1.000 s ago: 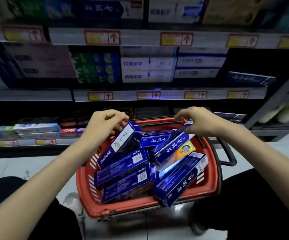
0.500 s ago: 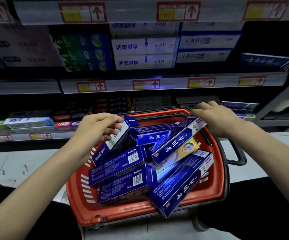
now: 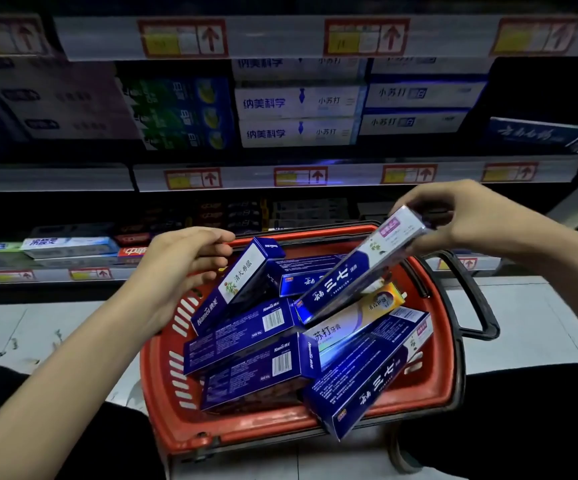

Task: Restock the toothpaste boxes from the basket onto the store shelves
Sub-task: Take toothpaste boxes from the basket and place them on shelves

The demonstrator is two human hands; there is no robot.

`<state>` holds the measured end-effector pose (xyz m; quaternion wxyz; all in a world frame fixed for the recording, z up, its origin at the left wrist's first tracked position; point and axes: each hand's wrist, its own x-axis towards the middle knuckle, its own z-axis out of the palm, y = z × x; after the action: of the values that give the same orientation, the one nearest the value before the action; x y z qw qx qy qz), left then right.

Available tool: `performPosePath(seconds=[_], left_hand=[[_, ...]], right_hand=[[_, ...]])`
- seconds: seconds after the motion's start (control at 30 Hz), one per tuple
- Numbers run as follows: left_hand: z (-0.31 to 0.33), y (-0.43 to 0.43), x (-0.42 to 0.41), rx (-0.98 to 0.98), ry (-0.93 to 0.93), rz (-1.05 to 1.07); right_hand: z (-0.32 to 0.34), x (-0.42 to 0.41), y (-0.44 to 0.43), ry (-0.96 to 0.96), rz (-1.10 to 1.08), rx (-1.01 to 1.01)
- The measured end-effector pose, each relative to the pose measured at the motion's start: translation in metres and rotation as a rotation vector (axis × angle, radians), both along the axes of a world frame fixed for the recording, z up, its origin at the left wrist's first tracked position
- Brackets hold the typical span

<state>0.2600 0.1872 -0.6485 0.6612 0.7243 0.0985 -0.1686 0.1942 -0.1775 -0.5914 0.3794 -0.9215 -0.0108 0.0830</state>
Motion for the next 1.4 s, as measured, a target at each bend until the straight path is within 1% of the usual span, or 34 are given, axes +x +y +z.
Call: performPosePath(seconds=[0.17, 0.3, 0.37, 0.47, 0.6, 0.67, 0.73, 0.8, 0.9, 1.07, 1.2, 1.4], left_hand=[[0.000, 0.001, -0.005, -0.032, 0.064, 0.000], [-0.002, 0.000, -0.007, -0.031, 0.083, -0.036], [-0.004, 0.001, -0.008, -0.025, 0.070, -0.052], [-0.004, 0.001, -0.009, 0.006, 0.061, -0.081], [-0.005, 0.002, -0.012, 0.023, 0.087, -0.141], [-0.003, 0.002, -0.012, -0.010, 0.118, -0.163], [-0.002, 0.003, -0.013, -0.072, 0.147, -0.186], [0.000, 0.005, -0.013, -0.140, 0.143, -0.206], [0.002, 0.007, -0.013, -0.177, 0.047, -0.207], [0.006, 0.008, -0.012, -0.250, -0.060, -0.118], [0.010, 0.014, -0.010, -0.272, -0.138, -0.005], [0.019, 0.026, -0.011, -0.321, -0.186, 0.124]], right_hand=[[0.010, -0.007, 0.017, -0.015, -0.036, 0.207], [0.010, -0.008, 0.036, -0.131, -0.124, 0.328], [0.013, -0.007, 0.042, -0.206, -0.219, 0.428], [0.016, -0.005, 0.046, -0.233, -0.409, 0.598], [0.014, -0.001, 0.053, -0.176, -0.647, 0.794], [0.011, 0.001, 0.058, -0.133, -0.748, 0.902], [0.007, 0.004, 0.063, -0.094, -0.806, 0.985], [0.003, 0.005, 0.066, -0.071, -0.819, 1.053], [-0.001, 0.007, 0.071, -0.048, -0.855, 1.115], [-0.001, 0.008, 0.080, 0.000, -0.855, 1.150], [0.006, 0.008, 0.089, 0.002, -0.756, 1.198], [0.012, 0.011, 0.107, -0.083, -0.546, 1.237]])
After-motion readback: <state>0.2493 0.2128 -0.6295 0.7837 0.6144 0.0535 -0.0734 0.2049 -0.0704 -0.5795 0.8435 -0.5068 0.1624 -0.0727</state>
